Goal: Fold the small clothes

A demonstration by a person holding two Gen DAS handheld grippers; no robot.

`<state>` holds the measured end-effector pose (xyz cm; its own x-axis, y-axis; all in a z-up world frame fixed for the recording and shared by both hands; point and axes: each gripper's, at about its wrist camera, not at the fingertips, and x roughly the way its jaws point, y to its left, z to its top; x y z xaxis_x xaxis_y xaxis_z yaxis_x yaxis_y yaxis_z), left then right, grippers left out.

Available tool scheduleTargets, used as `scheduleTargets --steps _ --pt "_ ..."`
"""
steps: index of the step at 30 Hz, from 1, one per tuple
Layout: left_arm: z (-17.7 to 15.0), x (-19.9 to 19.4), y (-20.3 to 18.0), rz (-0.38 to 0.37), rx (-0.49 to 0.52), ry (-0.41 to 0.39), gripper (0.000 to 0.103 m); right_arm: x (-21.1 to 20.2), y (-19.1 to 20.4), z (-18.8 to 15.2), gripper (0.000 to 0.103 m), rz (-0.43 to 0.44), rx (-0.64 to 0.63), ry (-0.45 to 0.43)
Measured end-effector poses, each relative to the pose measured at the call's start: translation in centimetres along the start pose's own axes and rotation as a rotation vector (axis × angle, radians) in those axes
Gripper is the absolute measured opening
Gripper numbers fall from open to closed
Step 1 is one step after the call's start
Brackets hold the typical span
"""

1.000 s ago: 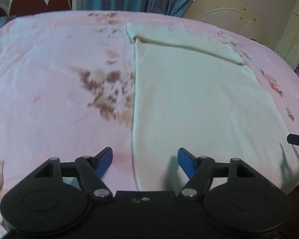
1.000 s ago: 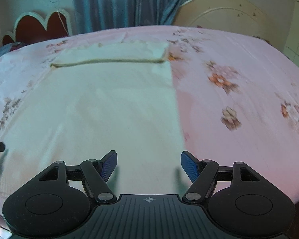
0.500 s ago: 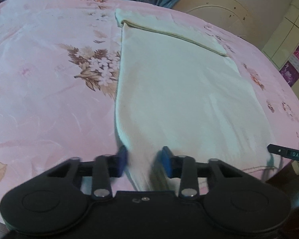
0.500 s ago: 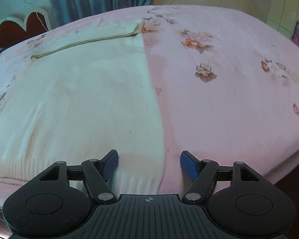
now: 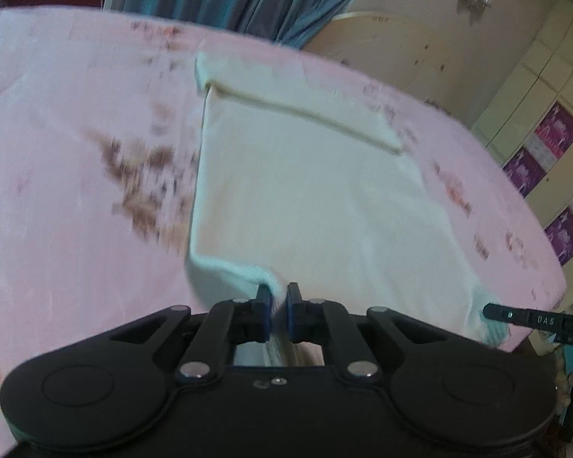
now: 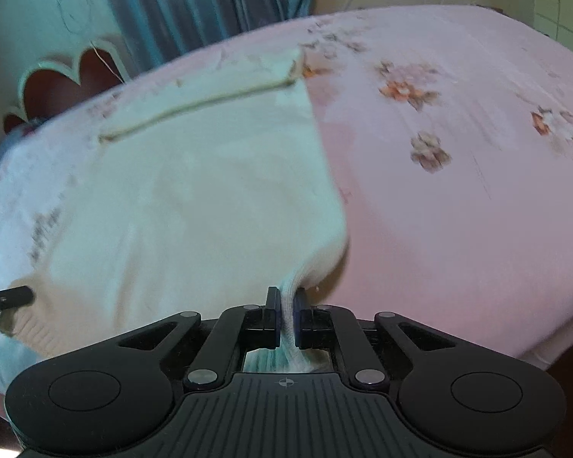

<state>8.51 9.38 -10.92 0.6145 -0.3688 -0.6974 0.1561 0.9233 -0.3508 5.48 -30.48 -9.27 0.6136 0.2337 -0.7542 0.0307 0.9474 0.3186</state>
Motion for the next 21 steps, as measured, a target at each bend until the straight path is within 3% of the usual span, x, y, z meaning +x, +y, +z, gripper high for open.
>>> scheduleTargets --steps 12,21 --pt "9.5 3.6 -0.2 0.005 -0.018 -0.145 0.007 3.3 1.1 11.0 0.005 0.099 0.006 -0.139" --pt "17.6 9.6 0.6 0.044 -0.052 -0.209 0.007 10.2 0.0 20.3 0.005 0.139 0.044 -0.192"
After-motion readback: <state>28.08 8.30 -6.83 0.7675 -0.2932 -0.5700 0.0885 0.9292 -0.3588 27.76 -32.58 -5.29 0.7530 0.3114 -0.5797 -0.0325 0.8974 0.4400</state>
